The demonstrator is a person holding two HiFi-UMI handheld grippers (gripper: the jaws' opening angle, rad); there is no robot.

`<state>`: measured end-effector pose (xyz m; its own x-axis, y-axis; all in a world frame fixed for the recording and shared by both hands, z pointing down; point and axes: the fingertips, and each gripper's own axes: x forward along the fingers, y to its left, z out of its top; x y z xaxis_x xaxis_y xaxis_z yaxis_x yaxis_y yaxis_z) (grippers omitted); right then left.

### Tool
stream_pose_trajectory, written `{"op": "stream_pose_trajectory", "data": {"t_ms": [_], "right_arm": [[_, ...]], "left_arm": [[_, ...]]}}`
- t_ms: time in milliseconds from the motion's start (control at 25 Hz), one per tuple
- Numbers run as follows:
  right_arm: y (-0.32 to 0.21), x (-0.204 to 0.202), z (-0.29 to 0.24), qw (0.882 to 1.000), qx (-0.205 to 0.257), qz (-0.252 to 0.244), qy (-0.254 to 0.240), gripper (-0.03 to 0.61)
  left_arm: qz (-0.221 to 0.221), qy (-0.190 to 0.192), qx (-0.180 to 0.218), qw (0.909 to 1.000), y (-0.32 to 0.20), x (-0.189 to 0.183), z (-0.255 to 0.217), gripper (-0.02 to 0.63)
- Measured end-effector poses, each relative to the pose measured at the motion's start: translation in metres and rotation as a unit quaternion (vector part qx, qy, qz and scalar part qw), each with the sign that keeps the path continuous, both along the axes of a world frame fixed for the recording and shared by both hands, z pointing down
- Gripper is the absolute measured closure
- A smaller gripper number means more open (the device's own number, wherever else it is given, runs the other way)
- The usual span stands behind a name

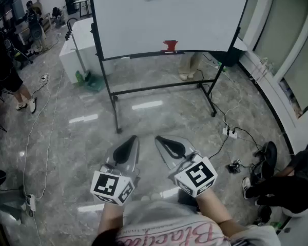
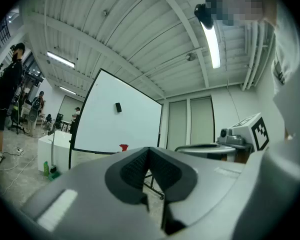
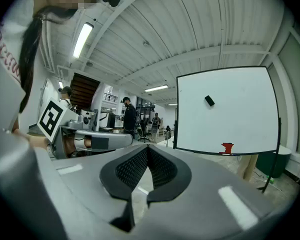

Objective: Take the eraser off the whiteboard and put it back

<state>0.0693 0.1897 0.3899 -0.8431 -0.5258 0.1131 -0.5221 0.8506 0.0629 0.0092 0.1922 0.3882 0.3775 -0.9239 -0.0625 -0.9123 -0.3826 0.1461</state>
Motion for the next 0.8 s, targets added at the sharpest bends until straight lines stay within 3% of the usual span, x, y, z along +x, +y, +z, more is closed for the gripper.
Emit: {"op": "stream_pose_trajectory", "data": {"t_ms": [640, 800], "right_arm": [[-0.012, 0.022, -0.001, 1.0, 0.005, 0.001, -0.011, 0.578], [-0.018, 0.029, 0.007, 0.999, -0.022, 0.013, -0.025, 0.577]], "left_arm": [[0.011, -0.008, -0.002, 0.9999, -0.014, 0.024, -0.001, 0.615], [0.004, -0.004, -0.01, 0.9999, -0.015, 0.027, 0.007, 0.615]]}}
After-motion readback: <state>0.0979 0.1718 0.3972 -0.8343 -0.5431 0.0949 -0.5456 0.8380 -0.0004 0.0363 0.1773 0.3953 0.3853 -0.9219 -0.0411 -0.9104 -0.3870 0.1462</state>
